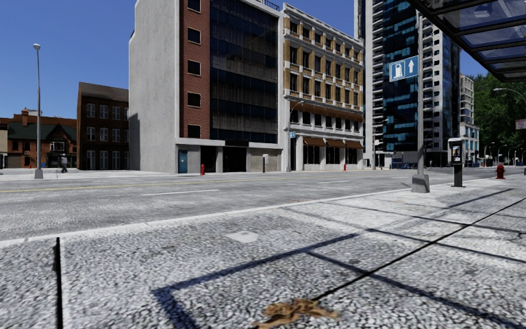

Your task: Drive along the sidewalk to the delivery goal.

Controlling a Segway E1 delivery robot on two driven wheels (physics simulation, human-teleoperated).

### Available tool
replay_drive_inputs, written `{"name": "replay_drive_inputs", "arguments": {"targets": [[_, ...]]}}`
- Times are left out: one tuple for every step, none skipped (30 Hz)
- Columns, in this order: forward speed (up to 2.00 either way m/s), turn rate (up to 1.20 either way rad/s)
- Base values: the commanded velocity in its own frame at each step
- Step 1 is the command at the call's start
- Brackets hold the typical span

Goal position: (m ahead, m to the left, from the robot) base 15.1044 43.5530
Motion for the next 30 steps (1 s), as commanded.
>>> {"name": "replay_drive_inputs", "arguments": {"targets": [[0.0, 0.0], [0.0, 0.0], [0.0, 0.0], [0.0, 0.0], [0.0, 0.0], [0.0, 0.0], [0.0, 0.0], [0.0, 0.0], [0.0, 0.0], [0.0, 0.0], [0.0, 0.0], [0.0, 0.0], [0.0, 0.0], [0.0, 0.0], [0.0, 0.0], [0.0, 0.0], [0.0, 0.0], [0.0, 0.0], [0.0, 0.0], [0.0, 0.0], [0.0, 0.0], [0.0, 0.0], [0.0, 0.0], [0.0, 0.0], [0.0, 0.0], [0.0, 0.0], [0.0, 0.0], [0.0, 0.0], [0.0, 0.0], [0.0, 0.0]]}}
